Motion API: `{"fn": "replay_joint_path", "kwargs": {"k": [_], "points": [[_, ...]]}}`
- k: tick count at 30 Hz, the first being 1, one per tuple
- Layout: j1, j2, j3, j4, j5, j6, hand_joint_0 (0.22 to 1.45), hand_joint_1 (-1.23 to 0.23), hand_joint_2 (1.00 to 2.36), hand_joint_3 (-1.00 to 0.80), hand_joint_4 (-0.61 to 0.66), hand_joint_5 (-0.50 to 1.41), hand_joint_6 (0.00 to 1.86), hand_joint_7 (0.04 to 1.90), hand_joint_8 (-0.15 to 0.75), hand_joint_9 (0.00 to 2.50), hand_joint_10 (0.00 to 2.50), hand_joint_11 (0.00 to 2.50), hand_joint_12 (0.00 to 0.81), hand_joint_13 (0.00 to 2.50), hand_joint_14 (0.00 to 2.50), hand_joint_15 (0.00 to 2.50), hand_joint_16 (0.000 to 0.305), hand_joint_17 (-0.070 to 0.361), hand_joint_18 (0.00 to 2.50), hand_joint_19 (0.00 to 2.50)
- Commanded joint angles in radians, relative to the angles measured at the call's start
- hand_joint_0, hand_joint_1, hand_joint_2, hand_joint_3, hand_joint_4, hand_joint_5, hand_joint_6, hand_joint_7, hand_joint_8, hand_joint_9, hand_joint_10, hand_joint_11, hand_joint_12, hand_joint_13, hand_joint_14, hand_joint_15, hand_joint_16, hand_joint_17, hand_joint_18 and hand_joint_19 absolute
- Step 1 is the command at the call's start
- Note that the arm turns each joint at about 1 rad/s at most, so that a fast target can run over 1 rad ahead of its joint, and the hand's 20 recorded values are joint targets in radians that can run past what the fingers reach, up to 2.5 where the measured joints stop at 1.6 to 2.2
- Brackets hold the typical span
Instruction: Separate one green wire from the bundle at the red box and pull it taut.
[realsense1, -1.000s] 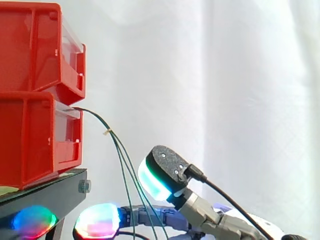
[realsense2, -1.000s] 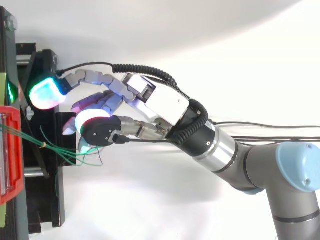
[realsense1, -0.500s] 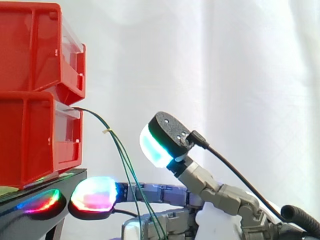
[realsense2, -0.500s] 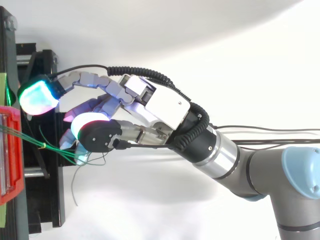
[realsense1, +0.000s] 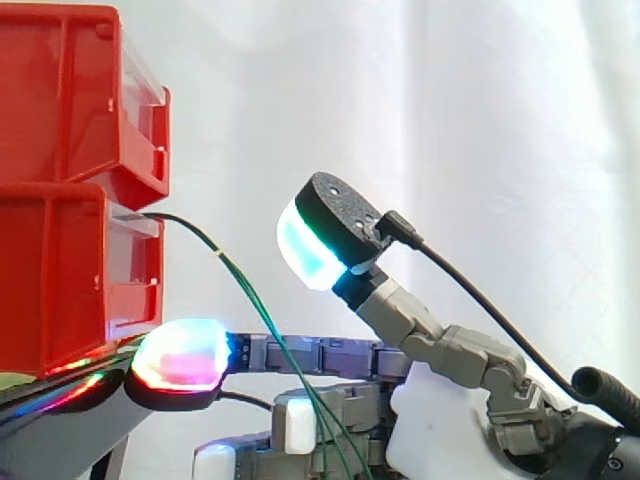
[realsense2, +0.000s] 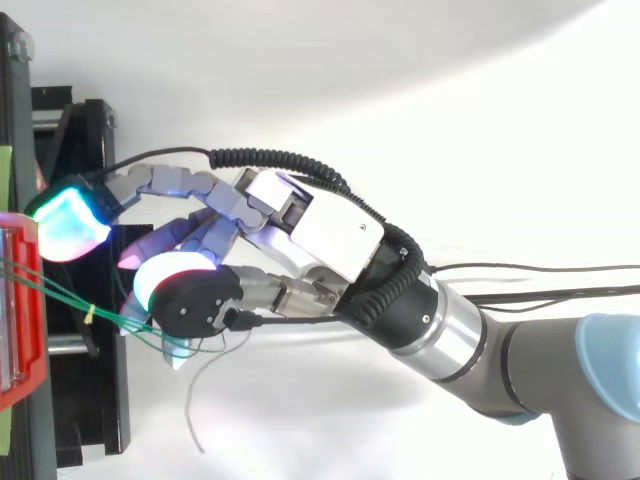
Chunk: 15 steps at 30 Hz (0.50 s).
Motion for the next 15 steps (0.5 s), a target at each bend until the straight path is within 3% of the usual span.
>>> {"fn": "replay_joint_path", "kwargs": {"k": [1,6,9,15], "points": [[0.005,0.000,0.000,-0.003,0.001,0.001,0.49,-0.37,1.00,-0.50,0.28,-0.23,0.50,0.66,0.352,1.61,0.02,0.63,0.382,1.27,0.01,0.38,0.058,0.130,0.95,0.25],[0.006,0.012,0.000,-0.020,0.001,0.007,0.50,-0.43,1.00,-0.50,0.27,-0.24,0.50,0.67,0.328,1.62,0.02,0.75,0.382,1.26,0.01,0.40,0.057,0.129,0.94,0.27],[0.008,0.032,-0.003,-0.080,0.001,0.019,0.51,-0.48,1.00,-0.50,0.26,-0.24,0.50,0.68,0.321,1.61,0.03,0.82,0.387,1.25,0.02,0.42,0.057,0.128,0.94,0.28],[0.012,0.052,-0.003,-0.141,0.001,0.033,0.51,-0.53,1.00,-0.50,0.25,-0.24,0.50,0.68,0.309,1.60,0.02,0.87,0.383,1.23,0.02,0.44,0.056,0.126,0.93,0.29]]}}
